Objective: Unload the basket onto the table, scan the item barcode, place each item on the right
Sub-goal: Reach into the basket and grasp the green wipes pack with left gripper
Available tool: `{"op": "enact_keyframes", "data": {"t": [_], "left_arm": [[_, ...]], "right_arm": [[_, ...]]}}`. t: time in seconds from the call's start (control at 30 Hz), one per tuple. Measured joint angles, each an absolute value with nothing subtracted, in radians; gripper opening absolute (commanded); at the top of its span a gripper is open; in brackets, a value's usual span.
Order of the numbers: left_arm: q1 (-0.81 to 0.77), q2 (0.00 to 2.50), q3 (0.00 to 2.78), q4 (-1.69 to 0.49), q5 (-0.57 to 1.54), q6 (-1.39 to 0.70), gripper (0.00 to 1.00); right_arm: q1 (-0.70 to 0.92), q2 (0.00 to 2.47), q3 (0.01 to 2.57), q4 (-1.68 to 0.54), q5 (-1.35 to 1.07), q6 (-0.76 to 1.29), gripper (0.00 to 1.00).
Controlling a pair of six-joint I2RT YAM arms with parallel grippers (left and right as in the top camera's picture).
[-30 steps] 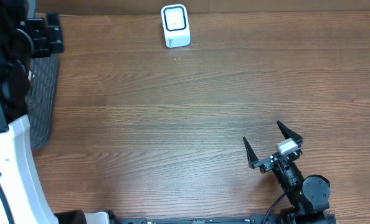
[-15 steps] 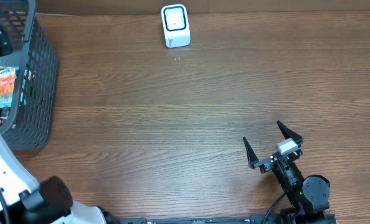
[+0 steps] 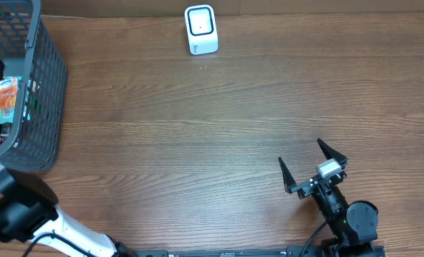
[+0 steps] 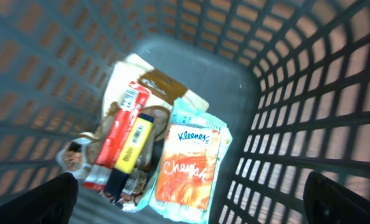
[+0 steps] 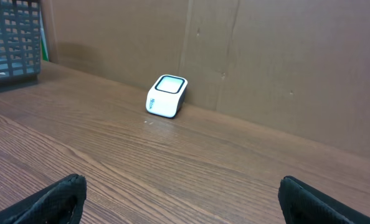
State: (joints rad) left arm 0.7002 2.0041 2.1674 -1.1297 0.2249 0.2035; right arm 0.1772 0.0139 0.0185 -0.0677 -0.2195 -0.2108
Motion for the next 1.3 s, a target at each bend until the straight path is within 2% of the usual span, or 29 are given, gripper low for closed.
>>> {"op": "enact_keyframes", "data": {"t": [0.43, 1.07, 1.1, 1.27, 1.3], "left_arm": [[0.7, 2.192, 2.167, -1.135, 0.237, 0.278, 1.0], [0.67, 2.329, 2.166, -1.153, 0.238, 0.296, 1.0], [0.667, 2.33, 2.166, -1.152, 0.23, 0.296, 0.97], [0.661, 2.33, 2.166, -1.147, 0.198, 0.303, 0.73], [0.661, 2.33, 2.166, -1.148, 0.197, 0.301, 0.73]], "right_arm": [[0.177, 0.014, 0.019, -0.068, -0.22, -0.211, 1.0], [0.177, 0.014, 0.019, -0.068, -0.219, -0.211, 1.0], [0.177, 0.014, 0.019, -0.068, -0.22, -0.211, 1.0], [0.177, 0.014, 0.019, -0.068, -0.22, -0.211, 1.0], [0.177, 0.014, 0.019, -0.067, -0.22, -0.211, 1.0]]}}
